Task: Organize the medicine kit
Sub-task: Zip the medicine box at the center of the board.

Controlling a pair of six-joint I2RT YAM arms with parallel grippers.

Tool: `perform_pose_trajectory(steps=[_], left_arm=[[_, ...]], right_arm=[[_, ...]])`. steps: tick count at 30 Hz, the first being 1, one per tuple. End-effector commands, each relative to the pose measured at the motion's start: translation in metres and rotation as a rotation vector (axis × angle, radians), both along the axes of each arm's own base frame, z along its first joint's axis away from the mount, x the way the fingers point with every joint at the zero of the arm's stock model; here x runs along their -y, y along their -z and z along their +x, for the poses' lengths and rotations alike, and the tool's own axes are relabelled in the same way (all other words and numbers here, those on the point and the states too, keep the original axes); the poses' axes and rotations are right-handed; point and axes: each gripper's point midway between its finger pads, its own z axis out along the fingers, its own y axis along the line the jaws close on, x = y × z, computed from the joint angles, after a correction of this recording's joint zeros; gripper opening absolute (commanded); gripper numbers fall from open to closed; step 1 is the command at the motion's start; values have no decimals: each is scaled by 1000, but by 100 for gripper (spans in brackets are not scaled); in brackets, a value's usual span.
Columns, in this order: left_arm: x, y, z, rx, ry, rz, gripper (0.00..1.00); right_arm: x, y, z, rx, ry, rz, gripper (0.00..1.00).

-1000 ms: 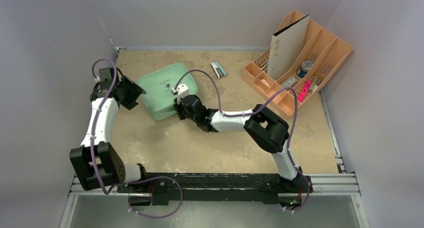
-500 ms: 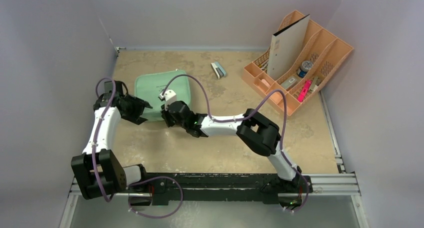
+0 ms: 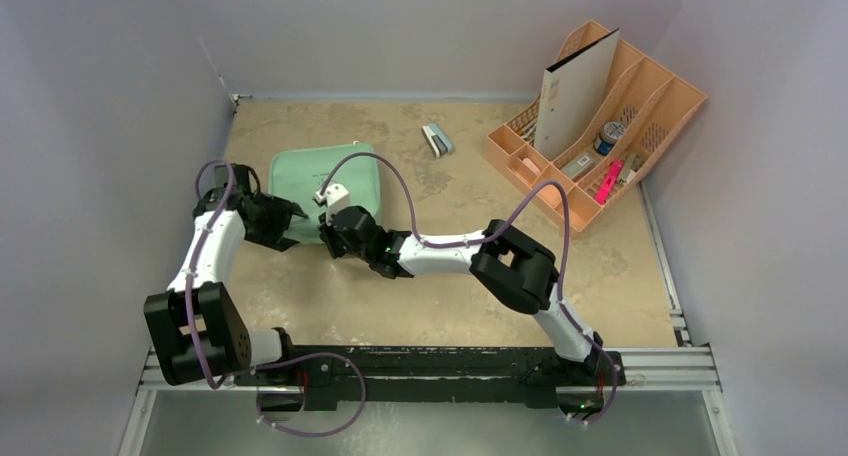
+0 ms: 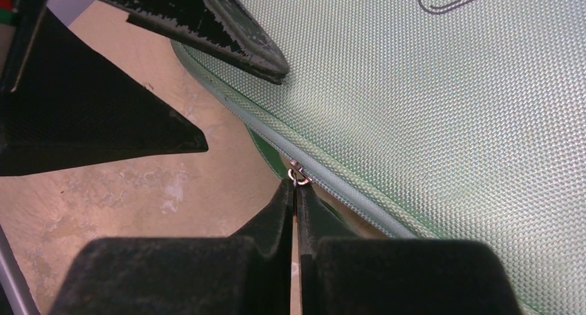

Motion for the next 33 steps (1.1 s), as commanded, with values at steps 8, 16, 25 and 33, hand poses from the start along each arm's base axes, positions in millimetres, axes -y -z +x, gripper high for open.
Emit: perform_pose_trajectory(steps=[8, 16, 25, 33], left_arm=[[-20, 4, 10, -20, -47, 78, 50], [-43, 1, 3, -30, -54, 226, 39], [-57, 13, -4, -90, -34, 305, 39], [-69, 19, -11, -132, -34, 377, 39]], right_arm=[[8, 16, -6, -16, -20, -72, 0], [22, 22, -1, 19, -7, -117, 0], [43, 16, 8, 63, 22, -123, 0], [80, 17, 22, 115, 85, -161, 0]])
